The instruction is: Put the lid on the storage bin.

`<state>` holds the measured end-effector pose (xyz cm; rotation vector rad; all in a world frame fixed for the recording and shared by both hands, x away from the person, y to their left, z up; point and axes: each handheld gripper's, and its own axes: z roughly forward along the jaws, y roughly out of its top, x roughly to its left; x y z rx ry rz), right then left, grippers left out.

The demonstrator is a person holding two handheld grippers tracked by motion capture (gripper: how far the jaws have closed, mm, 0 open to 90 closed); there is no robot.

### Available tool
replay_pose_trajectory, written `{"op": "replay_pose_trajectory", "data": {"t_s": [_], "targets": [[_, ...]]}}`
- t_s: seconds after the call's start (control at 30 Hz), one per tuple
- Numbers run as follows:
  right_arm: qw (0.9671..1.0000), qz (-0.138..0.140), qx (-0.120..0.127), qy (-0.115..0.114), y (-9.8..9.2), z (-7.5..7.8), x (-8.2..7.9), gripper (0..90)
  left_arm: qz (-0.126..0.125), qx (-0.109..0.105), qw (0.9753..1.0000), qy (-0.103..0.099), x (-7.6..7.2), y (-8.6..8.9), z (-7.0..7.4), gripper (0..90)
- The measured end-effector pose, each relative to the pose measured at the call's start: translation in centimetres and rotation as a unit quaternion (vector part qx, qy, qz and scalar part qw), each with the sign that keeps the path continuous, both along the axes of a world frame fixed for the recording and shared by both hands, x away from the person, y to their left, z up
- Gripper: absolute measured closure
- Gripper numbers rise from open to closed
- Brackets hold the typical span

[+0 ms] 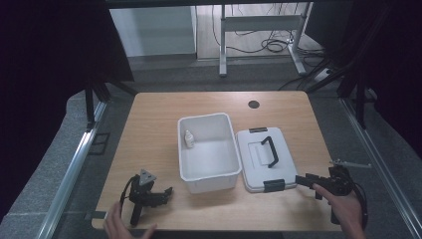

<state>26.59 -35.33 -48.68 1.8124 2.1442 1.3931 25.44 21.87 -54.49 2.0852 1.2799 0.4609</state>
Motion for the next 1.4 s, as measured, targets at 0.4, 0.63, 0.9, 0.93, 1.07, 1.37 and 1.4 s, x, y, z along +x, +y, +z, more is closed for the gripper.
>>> {"op": "replay_pose_trajectory", "data": {"t_s": [0.4,0.63,0.9,0.93,1.07,1.37,1.4], "targets": [[0.9999,0.006,-0.006,-0.005,1.1,0.3,0.7,34.8,0.001,0.001,1.0,0.0,-0.1,0.0,0.0,9.8],[0.9996,0.023,-0.012,-0.006,2.3,0.6,0.8,34.7,0.002,-0.001,1.0,0.0,-0.2,0.1,0.0,9.9],[0.9998,0.015,-0.008,-0.006,1.5,0.7,0.5,35.0,0.006,0.0,1.0,0.0,-0.2,0.0,0.0,9.9],[0.9999,0.012,-0.008,-0.006,1.3,0.7,0.5,35.1,0.006,0.0,1.0,0.0,-0.2,0.0,0.0,9.9],[0.9999,0.008,-0.009,-0.005,1.1,1.4,0.7,35.2,0.006,0.0,1.0,-0.001,-0.3,0.0,0.0,10.7],[0.9997,0.01,-0.017,0.011,2.2,3.4,1.4,35.2,0.007,-0.001,1.0,-0.002,-0.4,0.1,0.0,11.8],[0.9996,0.015,-0.019,0.014,2.4,3.7,1.5,35.2,0.007,-0.001,1.0,-0.002,-0.4,0.1,0.0,11.8]]}}
